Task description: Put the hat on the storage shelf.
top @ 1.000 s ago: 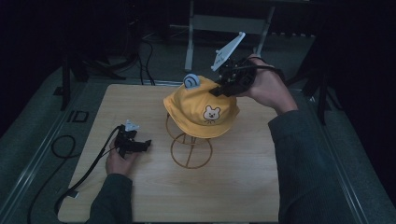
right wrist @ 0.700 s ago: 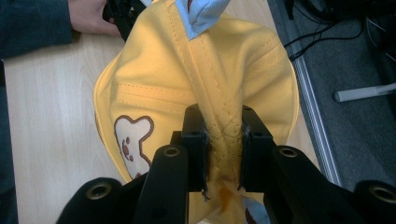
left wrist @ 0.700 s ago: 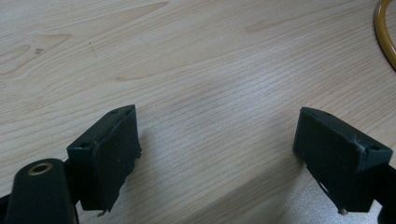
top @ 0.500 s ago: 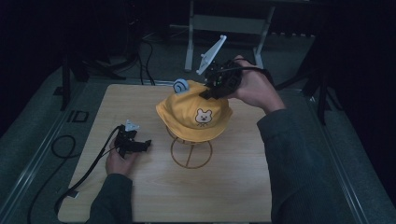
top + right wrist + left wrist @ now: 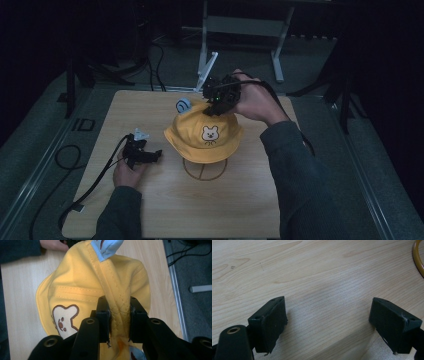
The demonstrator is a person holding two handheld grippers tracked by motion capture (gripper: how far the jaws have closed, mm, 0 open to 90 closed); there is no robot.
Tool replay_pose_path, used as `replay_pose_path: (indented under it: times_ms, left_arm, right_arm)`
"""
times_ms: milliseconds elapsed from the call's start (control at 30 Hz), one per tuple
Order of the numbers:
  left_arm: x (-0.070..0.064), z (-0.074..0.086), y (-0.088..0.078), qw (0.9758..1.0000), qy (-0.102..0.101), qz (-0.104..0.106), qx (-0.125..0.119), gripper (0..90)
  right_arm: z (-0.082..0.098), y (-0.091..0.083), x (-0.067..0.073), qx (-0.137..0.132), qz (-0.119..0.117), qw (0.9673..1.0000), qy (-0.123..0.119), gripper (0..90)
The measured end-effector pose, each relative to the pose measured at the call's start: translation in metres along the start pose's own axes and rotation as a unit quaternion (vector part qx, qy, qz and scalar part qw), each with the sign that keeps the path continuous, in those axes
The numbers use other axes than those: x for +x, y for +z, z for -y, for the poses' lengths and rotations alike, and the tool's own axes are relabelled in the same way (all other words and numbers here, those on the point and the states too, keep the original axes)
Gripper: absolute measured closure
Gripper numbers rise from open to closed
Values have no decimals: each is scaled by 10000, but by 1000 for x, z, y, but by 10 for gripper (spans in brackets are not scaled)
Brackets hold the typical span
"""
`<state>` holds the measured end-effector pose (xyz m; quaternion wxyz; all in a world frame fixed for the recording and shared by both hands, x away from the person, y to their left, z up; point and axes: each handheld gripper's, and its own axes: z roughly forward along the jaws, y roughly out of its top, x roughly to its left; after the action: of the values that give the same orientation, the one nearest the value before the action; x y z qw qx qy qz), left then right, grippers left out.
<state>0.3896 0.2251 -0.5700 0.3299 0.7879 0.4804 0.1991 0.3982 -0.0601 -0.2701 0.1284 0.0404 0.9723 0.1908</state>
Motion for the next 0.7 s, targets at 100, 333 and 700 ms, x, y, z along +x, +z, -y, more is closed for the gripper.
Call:
replay_pose_path:
  times_ms: [100, 333, 700]
  left_arm:
    - [0, 0, 0, 10000, 1, 0, 1, 143]
    - [0, 0, 0, 10000, 9, 1, 8, 144]
    - [0, 0, 0, 10000, 11, 2, 7, 144]
  right_arm:
    - [-2, 5, 3, 35, -127, 9999, 9, 658]
    - [-5, 13, 6, 84, 10, 10000, -6, 512]
    - [-4, 9, 8, 13, 410, 9990, 201, 250]
